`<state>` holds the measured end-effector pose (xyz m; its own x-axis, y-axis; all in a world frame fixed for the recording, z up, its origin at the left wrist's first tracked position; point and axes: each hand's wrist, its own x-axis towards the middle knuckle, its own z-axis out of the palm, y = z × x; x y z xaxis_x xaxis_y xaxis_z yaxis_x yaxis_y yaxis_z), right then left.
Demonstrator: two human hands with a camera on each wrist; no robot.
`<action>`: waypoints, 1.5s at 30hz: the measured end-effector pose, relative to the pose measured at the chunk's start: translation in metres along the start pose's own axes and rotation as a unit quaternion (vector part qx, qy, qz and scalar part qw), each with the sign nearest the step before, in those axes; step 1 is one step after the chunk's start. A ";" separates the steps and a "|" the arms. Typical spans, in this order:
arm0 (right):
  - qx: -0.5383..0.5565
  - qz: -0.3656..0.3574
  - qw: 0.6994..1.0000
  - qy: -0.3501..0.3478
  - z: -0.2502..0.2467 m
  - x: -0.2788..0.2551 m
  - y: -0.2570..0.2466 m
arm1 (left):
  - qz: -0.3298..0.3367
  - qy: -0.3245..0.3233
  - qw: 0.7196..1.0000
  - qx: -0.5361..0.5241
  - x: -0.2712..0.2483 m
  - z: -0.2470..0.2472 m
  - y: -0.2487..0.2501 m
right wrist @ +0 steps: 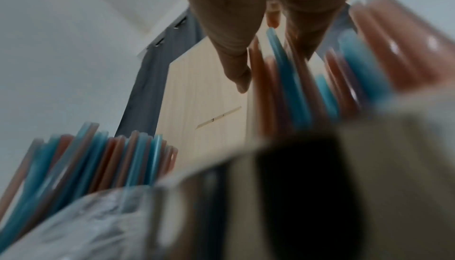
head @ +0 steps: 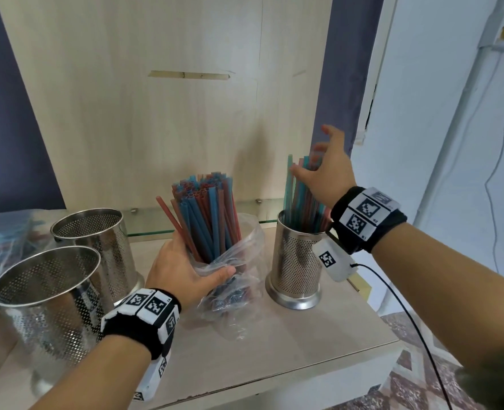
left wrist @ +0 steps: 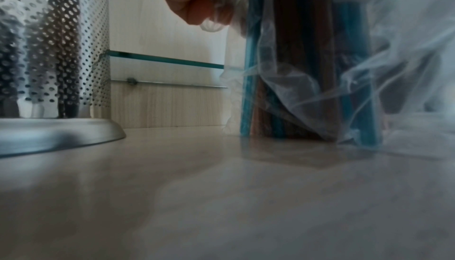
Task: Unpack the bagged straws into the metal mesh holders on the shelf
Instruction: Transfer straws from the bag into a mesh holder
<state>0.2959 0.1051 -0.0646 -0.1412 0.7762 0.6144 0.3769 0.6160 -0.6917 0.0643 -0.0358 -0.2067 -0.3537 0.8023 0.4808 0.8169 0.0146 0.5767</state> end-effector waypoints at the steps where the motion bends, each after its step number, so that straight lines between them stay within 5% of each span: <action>1: -0.014 -0.031 0.999 0.006 -0.004 0.001 -0.002 | 0.001 0.001 1.000 0.001 0.000 0.000 0.001; 4: -0.080 -0.106 0.990 0.042 -0.016 -0.003 0.002 | -0.001 0.007 1.000 0.002 0.000 0.001 0.002; 8: -0.050 -0.092 0.990 0.094 -0.027 -0.032 0.028 | -0.003 0.000 1.000 0.008 0.002 0.002 -0.002; 12: 0.007 0.026 0.999 0.017 -0.018 -0.070 0.061 | -0.012 -0.004 1.000 0.013 0.002 0.002 -0.005; 18: 0.023 0.046 0.990 -0.134 -0.009 -0.085 0.076 | -0.005 0.009 1.000 0.013 0.001 -0.001 0.002; 33: 0.030 0.069 0.992 -0.098 0.028 -0.070 0.092 | 0.000 0.001 1.000 0.004 0.000 -0.007 0.017; 40: 0.047 0.063 0.994 -0.073 0.036 -0.073 0.092 | -0.039 -0.036 0.999 0.007 0.032 -0.009 0.024; 45: 0.050 0.057 0.995 -0.067 0.040 -0.074 0.092 | -0.162 -0.093 0.981 0.058 0.054 -0.007 0.015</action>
<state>0.3046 0.1095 -0.1882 -0.2254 0.8487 0.4784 0.3063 0.5279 -0.7922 0.0542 0.0039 -0.1676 -0.5220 0.8396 0.1501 0.7259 0.3450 0.5950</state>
